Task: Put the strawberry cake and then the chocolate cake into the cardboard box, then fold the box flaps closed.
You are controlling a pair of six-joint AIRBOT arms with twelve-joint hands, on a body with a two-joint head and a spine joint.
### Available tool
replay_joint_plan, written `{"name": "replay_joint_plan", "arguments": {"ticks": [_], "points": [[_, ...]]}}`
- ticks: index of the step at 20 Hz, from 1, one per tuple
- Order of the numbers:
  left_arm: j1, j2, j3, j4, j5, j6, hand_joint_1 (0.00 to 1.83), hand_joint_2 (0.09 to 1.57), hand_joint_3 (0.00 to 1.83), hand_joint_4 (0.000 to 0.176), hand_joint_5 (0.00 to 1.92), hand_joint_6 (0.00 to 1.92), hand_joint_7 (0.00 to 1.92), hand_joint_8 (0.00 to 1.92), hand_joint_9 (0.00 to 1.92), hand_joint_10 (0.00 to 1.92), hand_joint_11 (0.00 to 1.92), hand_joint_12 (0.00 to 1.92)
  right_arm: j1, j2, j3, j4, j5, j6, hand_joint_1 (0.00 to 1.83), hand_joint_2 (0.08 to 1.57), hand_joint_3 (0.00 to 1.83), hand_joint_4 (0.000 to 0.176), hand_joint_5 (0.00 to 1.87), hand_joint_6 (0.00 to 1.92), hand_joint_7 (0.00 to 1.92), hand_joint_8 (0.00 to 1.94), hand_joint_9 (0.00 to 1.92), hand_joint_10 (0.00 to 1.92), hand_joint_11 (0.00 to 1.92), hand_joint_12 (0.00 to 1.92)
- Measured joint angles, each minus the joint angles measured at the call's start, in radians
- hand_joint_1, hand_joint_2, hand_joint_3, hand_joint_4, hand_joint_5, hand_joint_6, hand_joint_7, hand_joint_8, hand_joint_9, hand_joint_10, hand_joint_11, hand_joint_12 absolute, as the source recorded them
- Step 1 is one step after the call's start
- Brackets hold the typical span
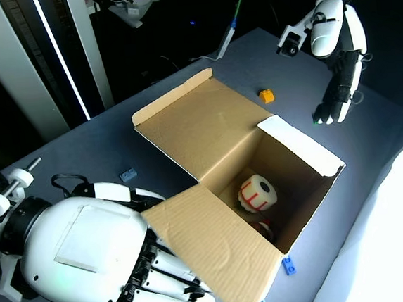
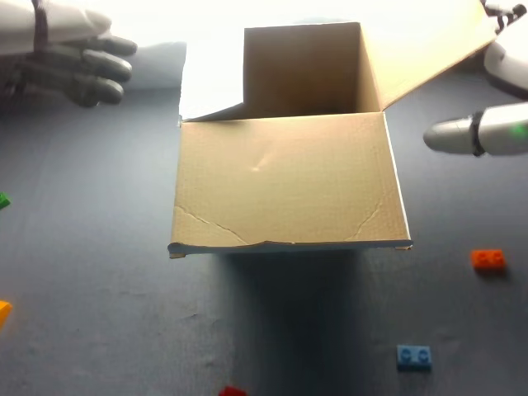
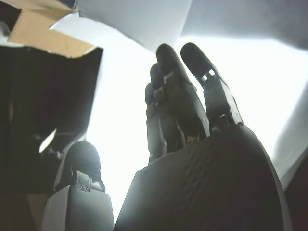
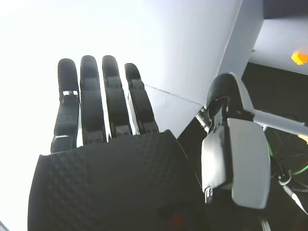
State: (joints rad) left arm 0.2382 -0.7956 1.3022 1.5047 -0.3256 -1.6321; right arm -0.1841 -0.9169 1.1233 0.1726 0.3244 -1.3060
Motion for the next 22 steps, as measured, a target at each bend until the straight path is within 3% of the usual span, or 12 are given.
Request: {"name": "replay_joint_plan", "arguments": {"ticks": [8,12,15,22], "points": [[0.13,0.062,-0.057,-0.006,-0.031,-0.059,0.31,1.15,0.0,0.022,0.39,0.0,0.5,0.0,0.6,0.0,0.09,1.23,0.101,-0.014,-0.045,0.002,-0.053,0.006,0.07,1.17,0.0,0.0,0.23,0.01,0.29,0.01,0.32,0.01,0.0,1.06],[0.142,0.09,-0.078,-0.003,-0.06,-0.101,0.3,1.15,0.0,0.025,0.39,0.0,0.5,0.0,0.59,0.0,0.09,1.22,0.137,-0.014,-0.063,0.001,-0.079,0.021,0.07,1.17,0.0,0.0,0.25,0.01,0.3,0.0,0.33,0.01,0.0,1.11],[0.142,0.095,-0.1,0.079,-0.111,-0.212,0.24,1.16,0.0,0.011,0.38,0.0,0.5,0.0,0.6,0.0,0.13,1.23,0.144,-0.036,-0.063,0.002,-0.101,0.026,0.03,1.17,0.0,0.0,0.25,0.0,0.31,0.01,0.34,0.01,0.0,1.1],[0.142,0.106,-0.13,0.164,-0.183,-0.308,0.23,1.17,0.0,0.003,0.39,0.0,0.51,0.0,0.61,0.0,0.09,1.28,0.144,-0.085,-0.063,0.001,-0.138,0.026,0.04,1.15,0.0,0.0,0.23,0.0,0.31,0.0,0.33,0.0,0.0,1.09]]}}
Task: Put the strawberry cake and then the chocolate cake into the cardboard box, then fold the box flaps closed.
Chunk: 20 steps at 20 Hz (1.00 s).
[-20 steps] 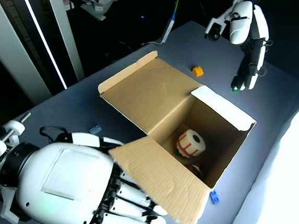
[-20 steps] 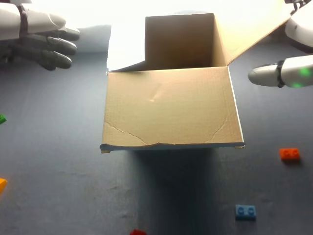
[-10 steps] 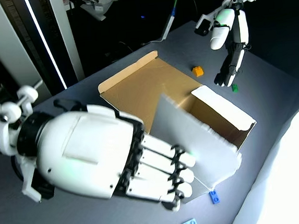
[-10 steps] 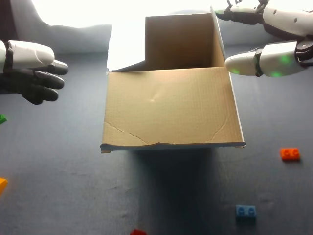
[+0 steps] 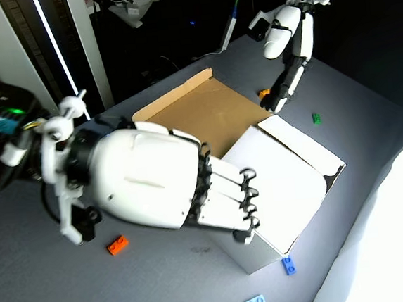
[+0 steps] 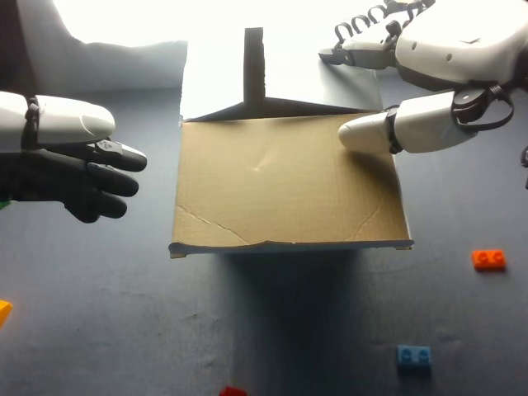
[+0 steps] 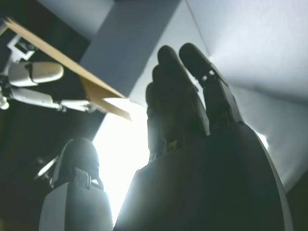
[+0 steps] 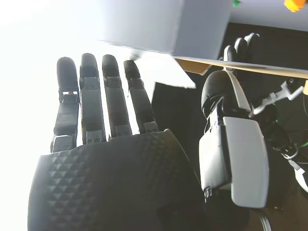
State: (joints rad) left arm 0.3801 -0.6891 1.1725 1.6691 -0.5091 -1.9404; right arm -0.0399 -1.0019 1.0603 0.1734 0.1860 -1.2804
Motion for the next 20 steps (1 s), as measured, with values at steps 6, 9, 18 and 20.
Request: {"name": "replay_joint_plan", "arguments": {"ticks": [6,9,18,20], "points": [[0.0,0.0,-0.016,0.045,-0.043,-0.053,0.19,1.18,0.0,0.008,0.38,0.0,0.49,0.0,0.59,0.0,0.09,1.28,-0.026,0.0,0.0,0.0,0.01,0.0,0.02,1.16,0.0,0.0,0.22,0.0,0.3,0.0,0.34,0.01,0.0,1.12],[0.0,0.002,-0.028,0.063,-0.072,-0.057,0.2,1.18,0.0,0.009,0.4,0.01,0.51,0.01,0.61,0.01,0.11,1.29,-0.034,-0.001,0.0,0.001,0.018,-0.001,0.02,1.16,0.0,0.0,0.23,0.01,0.31,0.0,0.34,0.01,0.0,1.11],[-0.015,-0.001,-0.011,0.07,-0.08,-0.061,0.16,1.19,0.0,0.008,0.39,0.0,0.49,0.0,0.59,0.0,0.09,1.26,-0.04,-0.01,0.008,-0.001,0.027,-0.001,0.06,1.16,0.0,0.0,0.26,0.01,0.32,0.0,0.35,0.01,0.0,1.1],[-0.016,-0.001,-0.013,0.073,-0.081,-0.067,0.16,1.19,0.0,0.014,0.4,0.0,0.5,0.0,0.59,0.0,0.1,1.23,-0.04,-0.01,0.008,-0.001,0.026,-0.001,0.05,1.16,0.0,0.0,0.25,0.0,0.33,0.01,0.36,0.01,0.0,1.1]]}}
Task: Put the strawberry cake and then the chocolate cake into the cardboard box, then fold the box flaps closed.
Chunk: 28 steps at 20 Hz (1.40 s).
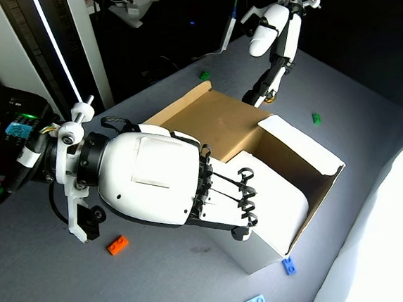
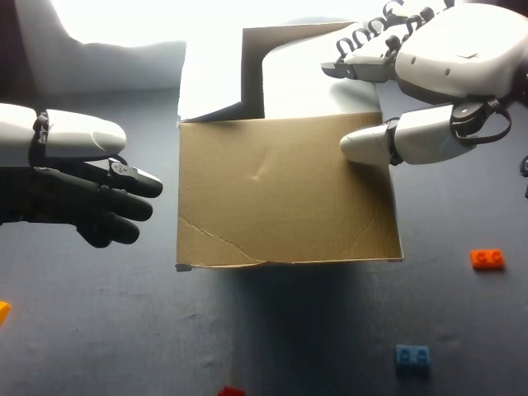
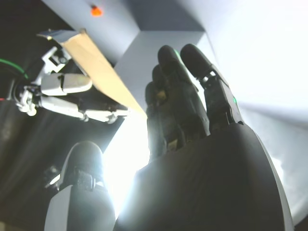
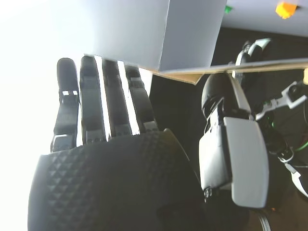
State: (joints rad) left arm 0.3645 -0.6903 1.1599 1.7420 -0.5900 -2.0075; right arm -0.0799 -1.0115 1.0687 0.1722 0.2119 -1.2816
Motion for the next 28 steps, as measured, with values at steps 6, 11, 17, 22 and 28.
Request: {"name": "replay_joint_plan", "arguments": {"ticks": [6,11,17,22,28], "points": [[-0.002,-0.009,-0.001,-0.003,-0.001,-0.003,0.16,1.2,0.0,0.008,0.41,0.0,0.5,0.0,0.6,0.0,0.11,1.27,0.043,0.012,0.003,0.0,-0.039,0.002,0.05,1.15,0.0,0.0,0.26,0.01,0.34,0.01,0.35,0.0,0.0,1.11],[-0.013,-0.019,-0.001,-0.007,-0.001,-0.002,0.17,1.19,0.0,0.008,0.42,0.0,0.52,0.0,0.61,0.0,0.14,1.22,0.058,0.063,0.004,0.0,-0.05,0.024,0.09,1.16,0.0,0.0,0.28,0.01,0.32,0.0,0.35,0.01,0.0,1.1],[-0.015,-0.023,-0.017,-0.021,-0.002,-0.003,0.14,1.2,0.0,0.004,0.43,0.0,0.53,0.0,0.62,0.0,0.16,1.21,0.047,0.167,0.001,0.093,-0.043,0.05,0.07,1.16,0.0,0.0,0.26,0.0,0.32,0.0,0.33,0.0,0.0,1.08],[-0.039,-0.023,-0.023,-0.035,0.005,-0.024,0.12,1.21,0.0,0.009,0.43,0.0,0.52,0.0,0.62,0.0,0.18,1.2,-0.049,0.301,-0.083,0.221,-0.012,0.048,0.07,1.16,0.0,0.0,0.26,0.0,0.33,0.0,0.35,0.01,0.0,1.11],[-0.077,-0.021,-0.021,-0.033,0.001,-0.039,0.15,1.21,0.0,0.009,0.43,0.0,0.51,0.0,0.61,0.0,0.15,1.25,-0.068,0.337,-0.148,0.289,0.029,0.048,0.06,1.16,0.0,0.0,0.25,0.0,0.32,0.0,0.35,0.0,0.0,1.13]]}}
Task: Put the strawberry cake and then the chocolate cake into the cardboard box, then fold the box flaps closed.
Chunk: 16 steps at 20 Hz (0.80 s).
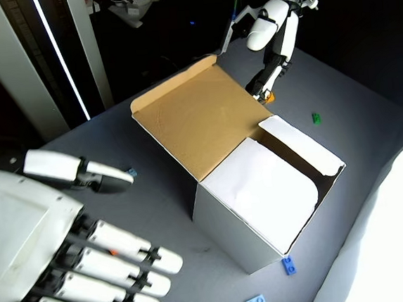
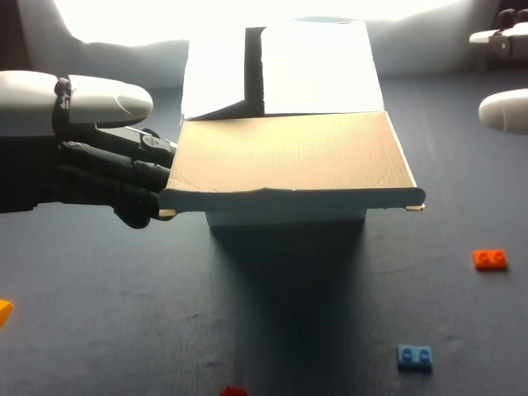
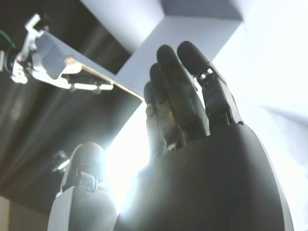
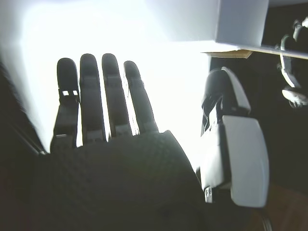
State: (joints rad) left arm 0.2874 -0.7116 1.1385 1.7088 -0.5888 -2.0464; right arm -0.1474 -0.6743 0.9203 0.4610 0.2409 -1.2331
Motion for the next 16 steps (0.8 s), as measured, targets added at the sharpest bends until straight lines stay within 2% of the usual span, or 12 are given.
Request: {"name": "replay_joint_plan", "arguments": {"ticks": [4,7,16], "points": [[-0.014,0.0,0.015,-0.003,0.003,-0.001,0.17,1.21,0.0,0.009,0.43,0.0,0.51,0.0,0.6,0.0,0.15,1.22,-0.007,0.035,-0.023,0.01,0.005,-0.014,0.04,1.16,0.0,0.0,0.24,0.0,0.32,0.0,0.35,0.0,0.0,1.15],[-0.027,-0.003,0.025,-0.015,0.013,-0.001,0.15,1.21,0.0,0.008,0.42,0.0,0.51,0.0,0.6,0.0,0.16,1.22,-0.007,0.036,-0.031,0.008,0.003,-0.04,0.06,1.16,0.0,0.0,0.25,0.0,0.32,0.0,0.36,0.01,0.0,1.16],[-0.064,-0.017,0.046,-0.044,0.08,0.0,0.13,1.22,0.0,0.013,0.41,0.0,0.51,0.0,0.6,0.0,0.12,1.25,-0.013,0.039,-0.037,0.009,0.002,-0.042,0.05,1.15,0.0,0.0,0.23,0.0,0.31,0.0,0.35,0.0,0.0,1.14]]}}
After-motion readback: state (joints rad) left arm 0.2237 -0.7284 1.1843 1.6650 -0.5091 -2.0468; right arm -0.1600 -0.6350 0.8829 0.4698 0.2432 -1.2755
